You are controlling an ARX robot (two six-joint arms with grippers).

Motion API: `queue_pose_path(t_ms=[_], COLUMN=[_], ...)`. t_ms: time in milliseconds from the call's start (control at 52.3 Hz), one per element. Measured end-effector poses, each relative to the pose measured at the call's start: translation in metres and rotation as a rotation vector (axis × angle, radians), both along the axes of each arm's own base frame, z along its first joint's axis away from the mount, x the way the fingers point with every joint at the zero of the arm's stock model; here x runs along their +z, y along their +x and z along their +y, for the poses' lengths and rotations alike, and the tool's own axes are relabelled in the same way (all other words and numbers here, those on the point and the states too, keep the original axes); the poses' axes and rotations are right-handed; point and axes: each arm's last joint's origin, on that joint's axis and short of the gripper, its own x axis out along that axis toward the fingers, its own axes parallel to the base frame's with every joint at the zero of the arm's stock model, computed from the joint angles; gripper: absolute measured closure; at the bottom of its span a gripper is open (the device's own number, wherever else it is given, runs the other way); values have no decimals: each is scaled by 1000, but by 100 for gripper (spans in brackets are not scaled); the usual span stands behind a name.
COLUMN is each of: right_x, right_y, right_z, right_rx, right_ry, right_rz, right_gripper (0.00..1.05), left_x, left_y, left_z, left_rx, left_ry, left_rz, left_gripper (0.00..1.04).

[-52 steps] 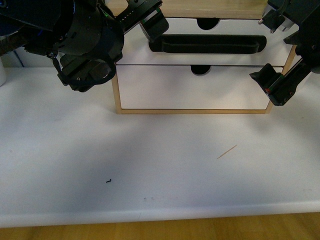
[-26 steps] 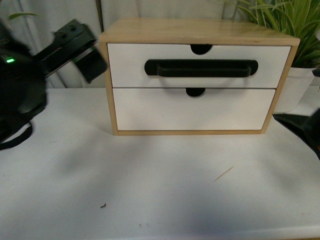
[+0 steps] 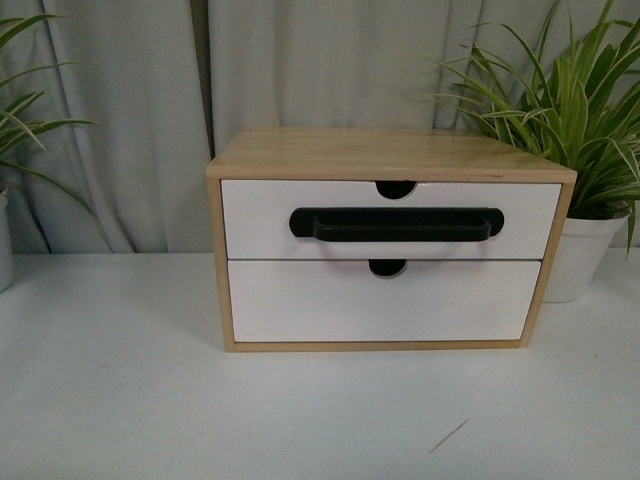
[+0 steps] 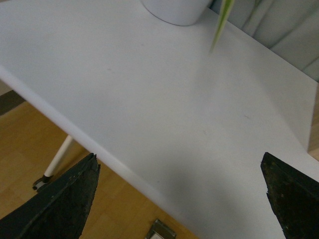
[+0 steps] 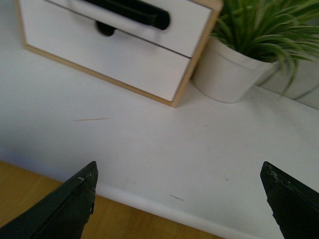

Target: Close drawer sideways

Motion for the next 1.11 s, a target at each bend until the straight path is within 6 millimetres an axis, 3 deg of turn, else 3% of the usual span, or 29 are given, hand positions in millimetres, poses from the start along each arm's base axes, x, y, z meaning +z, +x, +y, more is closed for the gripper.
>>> queue_pose_path(t_ms=[191, 268, 325, 420, 554, 688, 726, 783, 1108], right_x=[3, 1, -5, -4, -8, -6, -6, -6, -6], right_y=[-5, -5, -5, -7, -14, -18, -18, -18, -18], right_z=[-2, -1, 0, 2, 11, 13, 13, 13, 13], right_rx=[-26, -78, -197, -268, -270, -264, -264, -264, -265], right_ry=[13, 40, 114, 224, 287, 318, 319, 319, 323], right_rz=[-36, -68, -146, -181, -143, -168, -168, -168, -168], right_gripper=[9, 12, 23, 37, 58, 90, 98, 104, 103], left_x=[-1, -10, -16, -2, -1, 0, -1, -1, -2], left_y=[-3, -3, -6, -8, -12, -16, -17, -18, -24], left_z=[3, 6, 9, 9, 17, 22, 22, 22, 22], left_rx=[11, -209, -355, -531, -588, -567, -568, -567, -569], left_ry=[5, -25, 51, 237, 355, 403, 404, 407, 415], left_rz=[-1, -119, -215, -338, -319, -308, -306, -303, -299], left_gripper=[6, 17, 26, 42, 64, 96, 101, 101, 101])
